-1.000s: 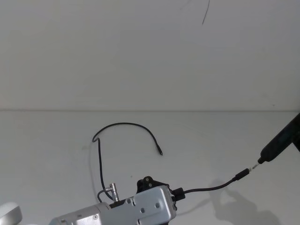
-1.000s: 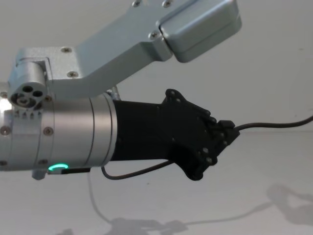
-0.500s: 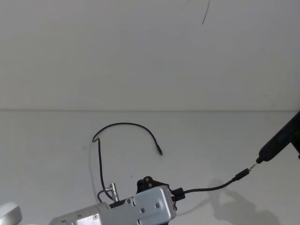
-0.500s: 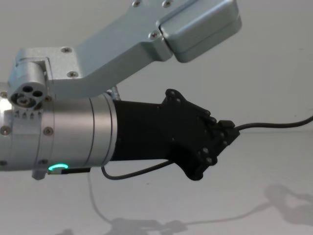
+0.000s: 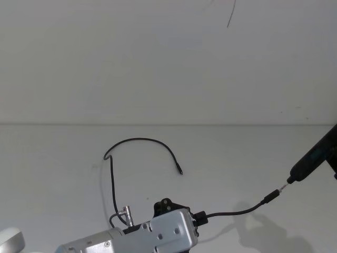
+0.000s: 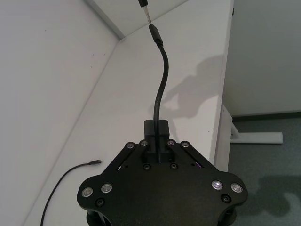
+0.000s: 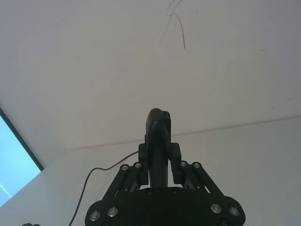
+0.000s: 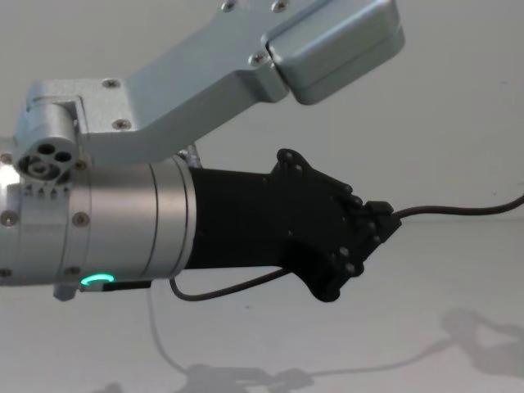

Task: Pick up the data cable with the one hand.

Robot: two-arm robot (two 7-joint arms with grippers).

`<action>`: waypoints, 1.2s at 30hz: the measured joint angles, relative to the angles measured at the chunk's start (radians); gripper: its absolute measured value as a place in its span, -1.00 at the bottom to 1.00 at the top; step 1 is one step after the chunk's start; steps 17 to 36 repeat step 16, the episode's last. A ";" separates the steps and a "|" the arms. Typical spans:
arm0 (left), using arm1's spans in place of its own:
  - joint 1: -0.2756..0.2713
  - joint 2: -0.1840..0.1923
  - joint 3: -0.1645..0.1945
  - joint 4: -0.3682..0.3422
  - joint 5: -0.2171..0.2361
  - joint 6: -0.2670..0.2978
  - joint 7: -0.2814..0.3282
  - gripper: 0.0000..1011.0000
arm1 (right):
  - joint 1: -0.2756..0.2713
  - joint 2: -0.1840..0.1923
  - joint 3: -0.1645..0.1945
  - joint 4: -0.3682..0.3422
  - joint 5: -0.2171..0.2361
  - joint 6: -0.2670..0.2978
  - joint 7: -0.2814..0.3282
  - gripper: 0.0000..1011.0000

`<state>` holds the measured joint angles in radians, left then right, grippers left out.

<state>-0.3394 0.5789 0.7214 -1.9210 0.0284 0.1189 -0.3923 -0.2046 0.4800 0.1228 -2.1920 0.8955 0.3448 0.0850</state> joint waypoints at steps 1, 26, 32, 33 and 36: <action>0.000 0.000 0.000 0.000 0.000 0.000 0.000 -0.91 | 0.000 0.000 0.000 0.000 0.000 0.000 -0.001 -0.47; 0.000 0.000 0.000 0.000 0.000 0.000 0.000 -0.91 | 0.000 0.001 -0.002 0.000 0.002 -0.001 -0.003 -0.47; 0.000 0.000 0.000 0.000 0.000 0.000 0.000 -0.91 | 0.000 0.001 -0.002 0.000 0.002 -0.001 -0.003 -0.47; 0.000 0.000 0.000 0.000 0.000 0.000 0.000 -0.91 | 0.000 0.001 -0.002 0.000 0.002 -0.001 -0.003 -0.47; 0.000 0.000 0.000 0.000 0.000 0.000 0.000 -0.91 | 0.000 0.001 -0.002 0.000 0.002 -0.001 -0.003 -0.47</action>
